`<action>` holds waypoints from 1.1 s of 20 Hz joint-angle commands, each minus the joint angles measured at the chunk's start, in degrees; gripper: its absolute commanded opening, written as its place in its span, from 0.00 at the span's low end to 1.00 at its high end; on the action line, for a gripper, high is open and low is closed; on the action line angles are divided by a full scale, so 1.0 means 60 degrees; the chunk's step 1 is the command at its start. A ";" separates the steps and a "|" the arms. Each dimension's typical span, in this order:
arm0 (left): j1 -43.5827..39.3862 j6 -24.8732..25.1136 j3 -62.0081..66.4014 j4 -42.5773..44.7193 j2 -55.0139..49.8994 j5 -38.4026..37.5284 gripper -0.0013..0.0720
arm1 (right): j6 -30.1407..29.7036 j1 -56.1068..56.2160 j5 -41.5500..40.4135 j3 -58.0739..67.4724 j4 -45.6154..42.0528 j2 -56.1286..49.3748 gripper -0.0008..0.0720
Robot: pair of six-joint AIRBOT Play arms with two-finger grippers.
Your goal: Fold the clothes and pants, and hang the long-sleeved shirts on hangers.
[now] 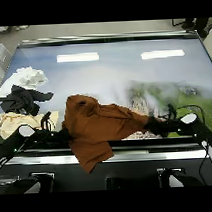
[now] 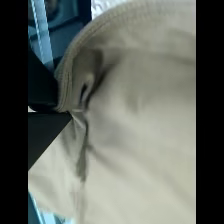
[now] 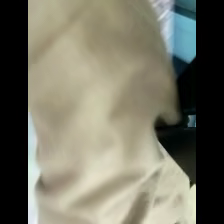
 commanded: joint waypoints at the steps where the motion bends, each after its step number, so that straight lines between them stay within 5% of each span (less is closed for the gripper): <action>1: 0.0270 0.0623 0.1198 -0.0066 0.0783 0.0015 0.05 | -0.0157 0.0153 0.0182 0.1843 -0.0554 0.0612 0.07; 7: 0.2830 0.0838 0.6849 -0.0066 0.2983 0.0208 0.05 | 0.1122 0.0153 0.0481 0.9296 -0.4688 0.2266 0.08; 10: 0.3679 0.0754 0.8816 -0.0073 0.3963 0.0645 0.05 | 0.1439 0.0153 0.1198 1.0819 -0.5588 0.3249 0.08; 13: 0.3690 0.0761 0.9235 -0.0069 0.4805 0.1348 0.05 | 0.1625 0.0153 0.2448 1.0823 -0.5570 0.4109 0.08; 18: 0.3687 0.0769 0.8160 -0.0069 0.4830 0.0393 0.05 | 0.2656 0.0157 0.6320 0.9060 -0.5406 0.3931 0.07; 22: 0.3592 0.1395 0.5049 -0.0073 0.4830 0.0153 0.05 | 0.2652 0.0157 0.5366 0.3588 -0.4335 0.4025 0.07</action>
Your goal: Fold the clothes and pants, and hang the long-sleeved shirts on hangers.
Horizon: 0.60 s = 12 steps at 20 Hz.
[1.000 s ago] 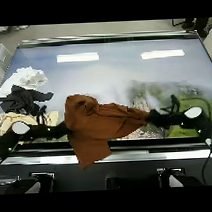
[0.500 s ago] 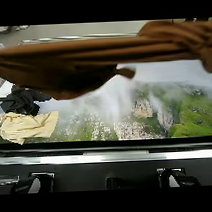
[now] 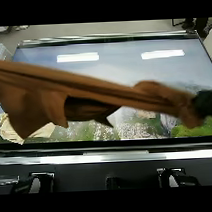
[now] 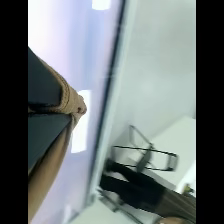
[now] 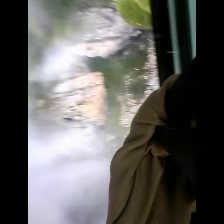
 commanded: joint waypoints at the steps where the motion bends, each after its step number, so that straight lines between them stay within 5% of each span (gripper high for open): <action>1: -0.0197 0.0441 -0.2637 -0.0007 0.0044 -0.0186 0.05 | 0.0175 0.0000 -0.1053 -0.4452 0.1144 0.0040 0.08; 7: -0.1734 0.0095 -0.6415 -0.0007 -0.0200 0.0769 0.05 | 0.0321 0.0000 -0.6929 -0.6859 0.1905 -0.1599 0.08; 11: -0.2605 -0.0521 -0.6907 -0.0007 -0.0823 0.1698 0.05 | 0.0426 0.0004 -0.8947 -0.6834 0.4018 -0.3348 0.08; 12: -0.2794 -0.0521 -0.6907 -0.0007 -0.1024 0.1916 0.05 | 0.0408 0.0000 -0.9282 -0.6819 0.4597 -0.3672 0.22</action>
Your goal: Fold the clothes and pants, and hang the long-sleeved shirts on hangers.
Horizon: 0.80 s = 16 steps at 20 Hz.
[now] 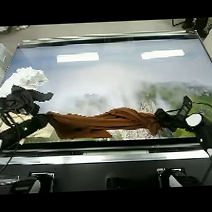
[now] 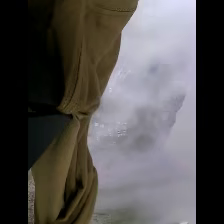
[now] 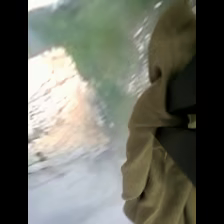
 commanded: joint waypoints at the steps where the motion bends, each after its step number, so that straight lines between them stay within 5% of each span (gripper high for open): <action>1: -0.0721 -0.0273 -0.0444 -0.0007 -0.0590 0.0849 0.05 | -0.0066 0.0007 -0.1938 -0.0015 0.1872 -0.1162 0.54; 2: -0.0801 -0.0273 -0.0444 -0.0004 -0.0743 0.0936 0.05 | -0.0200 0.0004 -0.1942 0.0288 0.1796 -0.1169 0.83; 7: -0.0834 -0.0270 -0.0437 0.0000 -0.0929 0.0933 0.05 | -0.2167 -0.1931 0.1821 0.2980 0.1537 -0.1169 0.90; 11: -0.0834 -0.0266 -0.0437 0.0000 -0.0929 0.0925 0.05 | -0.3308 -0.2699 0.5909 0.2116 0.0634 -0.1169 0.97; 14: -0.0834 -0.0266 -0.0419 0.0000 -0.0929 0.0794 0.05 | -0.2856 -0.2707 0.5289 0.1246 -0.1104 -0.1169 0.93; 16: -0.0834 -0.0266 -0.0419 0.0000 -0.0929 0.0554 0.05 | -0.2124 -0.2707 0.4280 0.1257 -0.1625 -0.1169 0.81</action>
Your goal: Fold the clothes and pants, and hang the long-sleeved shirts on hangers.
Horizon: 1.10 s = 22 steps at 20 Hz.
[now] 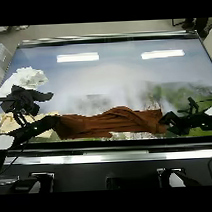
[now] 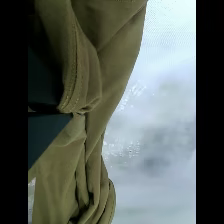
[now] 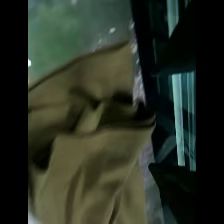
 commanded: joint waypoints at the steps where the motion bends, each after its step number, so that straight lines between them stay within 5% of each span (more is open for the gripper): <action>1: -0.0004 0.0000 0.0007 0.0004 -0.0007 -0.0361 0.05 | 0.0699 -0.0098 -0.0747 -0.0270 -0.1151 -0.0011 0.80; 12: -0.0004 -0.0004 0.0011 0.0000 -0.0007 -0.0393 0.05 | 0.0040 -0.0091 -0.1268 -0.0270 0.0353 -0.2065 0.72; 14: -0.0004 -0.0007 0.0015 -0.0007 -0.0004 -0.0393 0.05 | 0.0040 -0.0091 -0.1228 -0.0255 0.0401 -0.2109 0.18; 15: -0.0004 -0.0004 0.0047 -0.0025 -0.0004 -0.0393 0.05 | -0.0004 -0.0091 -0.0863 -0.0120 0.0433 -0.2102 0.07; 19: 0.0117 0.0856 0.1413 0.0015 -0.0007 -0.0182 0.05 | -0.0423 -0.0091 0.0790 0.2288 0.0466 -0.1519 0.07; 22: 0.0725 0.1577 0.4575 0.0022 -0.0007 0.0036 0.05 | -0.0423 -0.0091 0.0412 0.5934 0.0929 -0.0437 0.07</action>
